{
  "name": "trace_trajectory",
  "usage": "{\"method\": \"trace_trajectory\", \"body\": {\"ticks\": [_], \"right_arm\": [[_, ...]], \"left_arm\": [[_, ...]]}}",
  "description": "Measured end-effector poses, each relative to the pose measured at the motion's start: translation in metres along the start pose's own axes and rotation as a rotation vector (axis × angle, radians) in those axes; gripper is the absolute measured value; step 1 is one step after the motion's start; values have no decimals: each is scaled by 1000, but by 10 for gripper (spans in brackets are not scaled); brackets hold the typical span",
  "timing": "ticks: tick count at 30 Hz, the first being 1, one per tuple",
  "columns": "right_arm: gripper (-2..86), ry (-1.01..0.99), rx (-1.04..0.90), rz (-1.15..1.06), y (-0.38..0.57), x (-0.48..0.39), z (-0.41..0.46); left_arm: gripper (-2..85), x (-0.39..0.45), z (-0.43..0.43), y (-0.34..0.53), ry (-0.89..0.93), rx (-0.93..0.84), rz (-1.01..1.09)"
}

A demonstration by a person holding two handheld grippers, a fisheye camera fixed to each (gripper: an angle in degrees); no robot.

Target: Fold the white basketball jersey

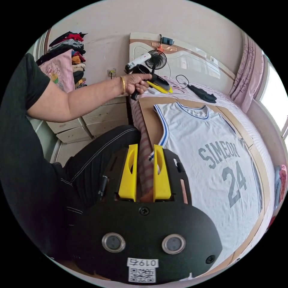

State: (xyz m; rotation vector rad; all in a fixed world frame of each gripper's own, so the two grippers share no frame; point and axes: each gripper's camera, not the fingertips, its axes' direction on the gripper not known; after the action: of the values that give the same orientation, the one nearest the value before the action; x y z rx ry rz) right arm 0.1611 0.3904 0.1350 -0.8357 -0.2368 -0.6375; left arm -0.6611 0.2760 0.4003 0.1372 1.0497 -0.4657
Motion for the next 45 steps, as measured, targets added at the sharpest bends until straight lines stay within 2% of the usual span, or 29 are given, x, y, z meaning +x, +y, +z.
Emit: {"method": "trace_trajectory", "body": {"ticks": [4, 9, 16, 23, 28, 31, 33, 37, 40, 42, 45], "right_arm": [[84, 22, 59, 60, -15, 11, -28], [80, 33, 93, 130, -26, 25, -42], [55, 97, 163, 145, -67, 34, -49], [60, 119, 112, 165, -117, 52, -47], [58, 155, 126, 162, -145, 69, -70], [46, 100, 151, 167, -163, 87, -86], [32, 85, 176, 177, -177, 99, -92], [-2, 62, 146, 219, -233, 153, -100], [0, 58, 136, 226, -292, 224, -104], [17, 51, 113, 230, -335, 278, -102], [79, -94, 105, 261, -408, 380, -88]], "left_arm": [[78, 0, 33, -25, 54, -92, 23], [62, 18, 56, -32, -7, -176, 75], [24, 34, 57, -26, -109, -161, 97], [27, 53, 54, -16, -210, -160, 114], [49, 48, 28, -8, -205, -62, 44], [54, 48, 2, 8, -186, 80, -23], [46, 69, -11, 26, -107, 183, 23], [26, 110, -10, 50, -141, 205, 101], [17, 122, -8, 60, -164, 145, 97], [15, 114, -13, 67, -122, 121, 44], [16, 89, -27, 80, -20, 181, -62]]}}
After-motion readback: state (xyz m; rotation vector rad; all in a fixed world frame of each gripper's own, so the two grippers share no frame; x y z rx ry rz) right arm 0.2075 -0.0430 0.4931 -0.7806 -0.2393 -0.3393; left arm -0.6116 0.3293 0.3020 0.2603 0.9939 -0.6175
